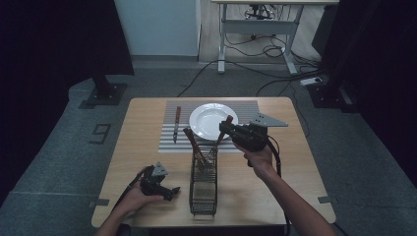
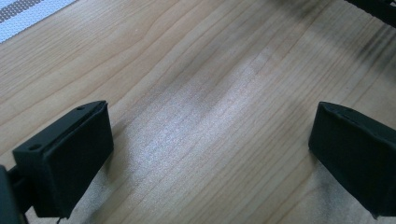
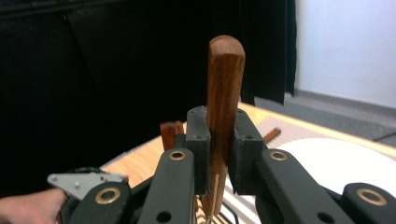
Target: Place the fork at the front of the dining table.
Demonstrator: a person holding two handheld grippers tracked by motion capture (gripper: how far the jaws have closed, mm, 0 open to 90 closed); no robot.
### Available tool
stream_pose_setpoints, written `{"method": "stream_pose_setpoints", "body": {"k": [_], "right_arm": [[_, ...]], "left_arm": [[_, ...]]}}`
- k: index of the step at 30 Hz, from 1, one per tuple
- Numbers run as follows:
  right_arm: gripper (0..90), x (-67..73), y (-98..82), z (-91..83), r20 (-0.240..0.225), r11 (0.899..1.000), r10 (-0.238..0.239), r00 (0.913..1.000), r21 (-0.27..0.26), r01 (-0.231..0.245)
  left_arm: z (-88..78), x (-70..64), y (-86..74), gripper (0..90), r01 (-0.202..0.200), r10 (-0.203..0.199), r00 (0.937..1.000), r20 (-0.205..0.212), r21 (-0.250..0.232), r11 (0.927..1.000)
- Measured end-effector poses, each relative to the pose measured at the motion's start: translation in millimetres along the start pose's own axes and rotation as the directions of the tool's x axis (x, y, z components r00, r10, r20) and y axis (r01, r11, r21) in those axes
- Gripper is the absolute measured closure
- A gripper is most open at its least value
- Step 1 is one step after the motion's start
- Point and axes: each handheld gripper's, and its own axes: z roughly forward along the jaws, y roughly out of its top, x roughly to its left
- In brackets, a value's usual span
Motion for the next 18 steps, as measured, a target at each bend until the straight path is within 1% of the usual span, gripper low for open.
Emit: {"method": "stream_pose_setpoints", "body": {"k": [1,2,4,5,6,9,10,11,12,13,15,16,18], "right_arm": [[80.3,0.1,5.7,-6.3,0.0,1.0,0.0,1.0,-0.027,0.0],[80.3,0.1,5.7,-6.3,0.0,1.0,0.0,1.0,-0.027,0.0],[80.4,-0.9,12.2,-13.6,0.002,0.998,0.001,1.0,-0.057,-0.001],[80.4,-1.8,15.5,-17.3,0.001,0.997,0.006,1.0,-0.074,-0.006],[80.4,-3.6,21.9,-25.5,0.002,0.995,0.016,0.9999,-0.098,-0.016],[80.4,-7.1,29.7,-36.5,0.006,0.99,0.027,0.9996,-0.139,-0.026],[80.4,-7.1,29.7,-36.5,0.006,0.99,0.027,0.9996,-0.139,-0.026],[80.4,-9.9,33.1,-42.8,0.016,0.988,0.028,0.9995,-0.152,-0.025],[80.3,-11.2,34.0,-45.0,0.019,0.987,0.03,0.9994,-0.159,-0.027],[80.3,-11.2,34.0,-45.0,0.019,0.987,0.03,0.9994,-0.159,-0.027],[80.3,-15.9,34.7,-49.4,0.038,0.988,0.03,0.9988,-0.153,-0.024],[80.3,-15.9,34.7,-49.4,0.038,0.988,0.03,0.9988,-0.153,-0.024],[80.4,-19.3,33.4,-50.0,0.052,0.989,0.032,0.9981,-0.147,-0.024]], "left_arm": [[0.0,0.0,0.0,0.0,0.0,0.0,1.0,0.0,0.0,1.0],[0.0,0.0,0.0,0.0,0.0,0.0,1.0,0.0,0.0,1.0],[0.0,0.1,0.0,0.0,-0.001,0.001,1.0,0.0,0.0,1.0],[0.0,0.1,0.0,0.0,-0.001,0.001,1.0,0.001,0.0,1.0],[0.0,0.1,0.0,0.0,-0.001,0.001,1.0,0.001,0.0,1.0],[0.0,0.1,0.0,0.0,-0.002,0.002,1.0,0.001,0.0,1.0],[0.0,0.1,0.0,0.0,-0.001,0.001,1.0,0.001,0.0,1.0],[0.0,0.1,0.0,0.0,-0.001,0.001,1.0,0.001,0.0,1.0],[0.0,0.1,0.0,0.0,-0.001,0.001,1.0,0.001,0.0,1.0],[0.0,0.1,0.0,0.0,-0.001,0.001,1.0,0.001,0.0,1.0],[0.0,0.1,0.0,0.0,-0.002,0.002,1.0,0.001,0.0,1.0],[0.0,0.1,0.0,0.0,-0.002,0.002,1.0,0.001,0.0,1.0],[0.0,0.1,0.0,0.0,-0.001,0.001,1.0,0.001,0.0,1.0]]}}
